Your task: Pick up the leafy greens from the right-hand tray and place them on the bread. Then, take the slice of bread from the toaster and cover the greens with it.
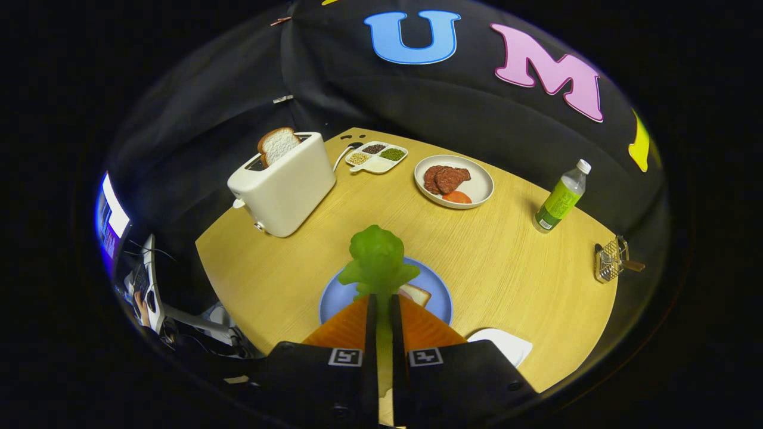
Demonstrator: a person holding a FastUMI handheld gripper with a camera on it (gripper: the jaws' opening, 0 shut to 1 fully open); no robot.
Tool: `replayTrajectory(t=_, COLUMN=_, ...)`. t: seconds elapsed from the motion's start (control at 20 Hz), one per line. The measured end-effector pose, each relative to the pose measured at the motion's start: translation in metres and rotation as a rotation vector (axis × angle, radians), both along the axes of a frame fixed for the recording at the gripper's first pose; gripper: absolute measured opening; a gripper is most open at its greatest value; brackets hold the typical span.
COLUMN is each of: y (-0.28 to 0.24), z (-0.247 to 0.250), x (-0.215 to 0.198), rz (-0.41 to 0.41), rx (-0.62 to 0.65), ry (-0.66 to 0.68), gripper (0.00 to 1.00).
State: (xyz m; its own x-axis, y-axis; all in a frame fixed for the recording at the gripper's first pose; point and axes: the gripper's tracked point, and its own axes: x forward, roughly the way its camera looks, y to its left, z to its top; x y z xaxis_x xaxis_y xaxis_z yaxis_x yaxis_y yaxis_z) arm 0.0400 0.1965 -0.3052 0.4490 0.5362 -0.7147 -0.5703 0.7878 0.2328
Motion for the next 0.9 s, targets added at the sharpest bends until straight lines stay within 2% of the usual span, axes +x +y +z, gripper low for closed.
replayTrajectory(t=0.05, y=0.001, z=-0.003, x=0.001, rz=-0.001, rx=-0.005, ry=0.006, gripper=0.17)
replayTrajectory(t=0.1, y=-0.002, z=-0.004, x=0.004, rz=-0.012, rx=-0.018, ry=0.0, gripper=0.3)
replayTrajectory(t=0.2, y=-0.001, z=-0.005, x=0.007, rz=-0.027, rx=-0.02, ry=-0.008, gripper=0.47)
replayTrajectory(t=0.3, y=-0.001, z=-0.005, x=0.008, rz=-0.036, rx=-0.023, ry=-0.007, gripper=0.59)
replayTrajectory(t=0.6, y=0.011, z=0.021, x=0.005, rz=-0.064, rx=0.03, ry=-0.035, gripper=0.59)
replayTrajectory(t=0.9, y=0.072, z=0.098, x=0.017, rz=-0.036, rx=0.13, ry=-0.128, gripper=0.59)
